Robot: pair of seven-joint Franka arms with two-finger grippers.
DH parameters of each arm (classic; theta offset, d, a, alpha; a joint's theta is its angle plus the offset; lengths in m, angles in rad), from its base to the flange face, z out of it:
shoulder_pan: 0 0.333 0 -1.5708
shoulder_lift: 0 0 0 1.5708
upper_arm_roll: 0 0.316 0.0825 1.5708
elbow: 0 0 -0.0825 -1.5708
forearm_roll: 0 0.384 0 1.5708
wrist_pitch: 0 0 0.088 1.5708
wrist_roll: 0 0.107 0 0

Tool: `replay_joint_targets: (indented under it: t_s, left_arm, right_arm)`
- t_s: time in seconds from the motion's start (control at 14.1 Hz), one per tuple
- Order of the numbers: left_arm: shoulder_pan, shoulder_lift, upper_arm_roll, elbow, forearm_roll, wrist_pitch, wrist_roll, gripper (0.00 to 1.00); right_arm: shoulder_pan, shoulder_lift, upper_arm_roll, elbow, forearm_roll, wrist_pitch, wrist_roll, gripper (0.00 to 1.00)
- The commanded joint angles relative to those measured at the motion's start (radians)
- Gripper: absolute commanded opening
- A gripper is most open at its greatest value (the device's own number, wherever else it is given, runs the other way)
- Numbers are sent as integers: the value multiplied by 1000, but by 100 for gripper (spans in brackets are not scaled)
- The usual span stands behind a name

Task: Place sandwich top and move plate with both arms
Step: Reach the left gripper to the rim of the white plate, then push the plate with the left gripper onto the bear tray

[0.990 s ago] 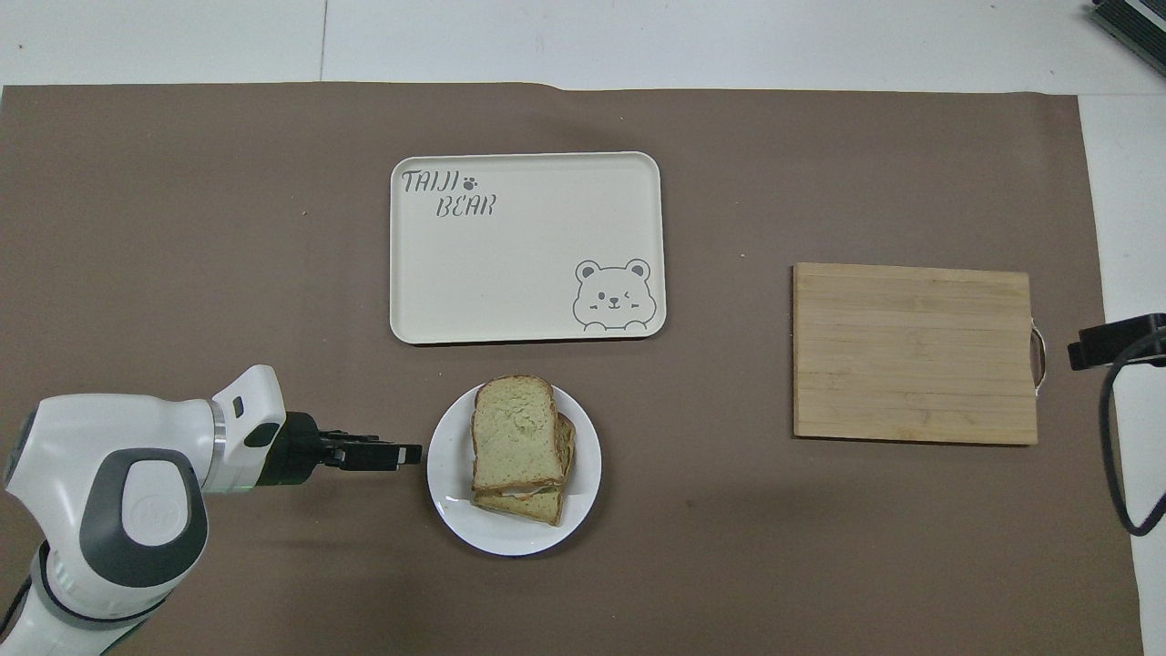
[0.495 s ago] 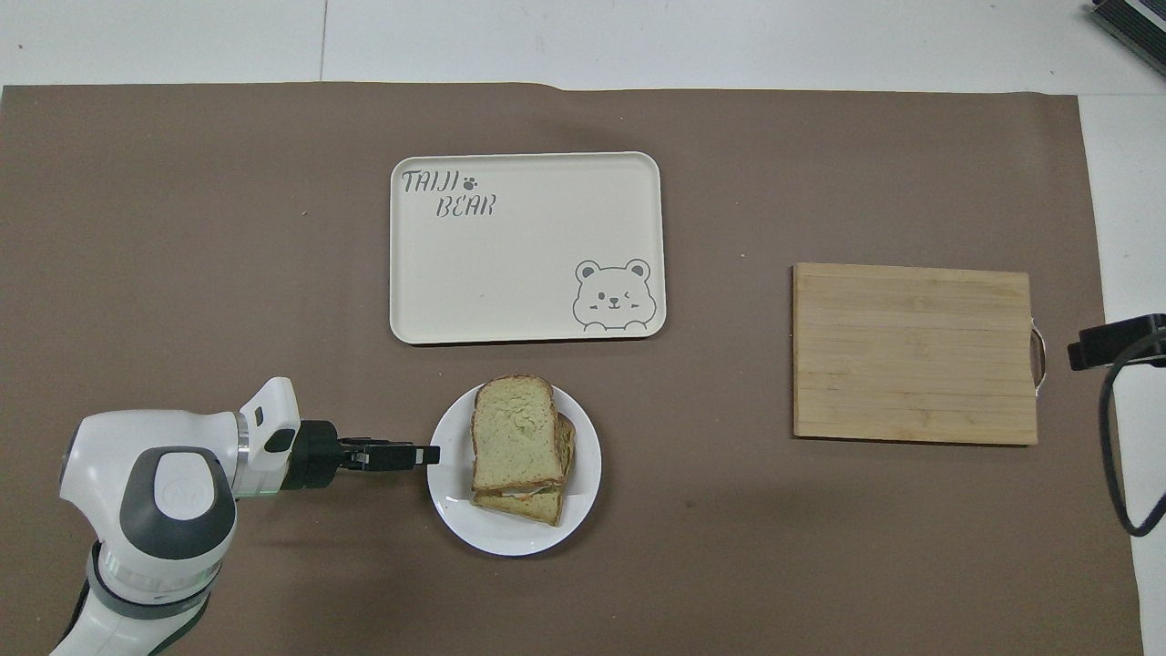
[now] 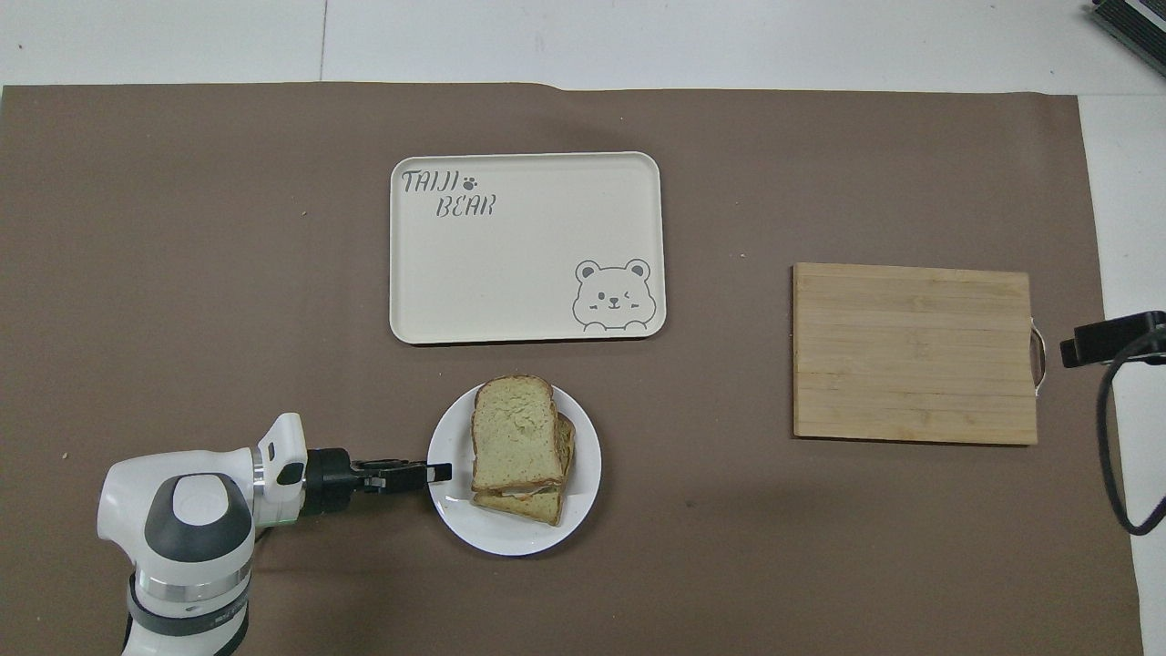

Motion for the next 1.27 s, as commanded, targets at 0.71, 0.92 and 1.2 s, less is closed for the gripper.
replay_joint_targets:
  t_s: [0.71,0.92,1.2]
  left_arm:
    - [-6,-21,8,-22,-66,-52,30,6]
    - [73,-27,12,-20,-66,-146,30,0]
    - [104,-28,12,-14,-66,-195,31,0]
  right_arm:
    - [-3,-5,4,-4,22,13,-20,100]
    - [-4,-5,2,-2,20,16,-16,100]
    - [-16,2,-1,4,29,-2,-21,100]
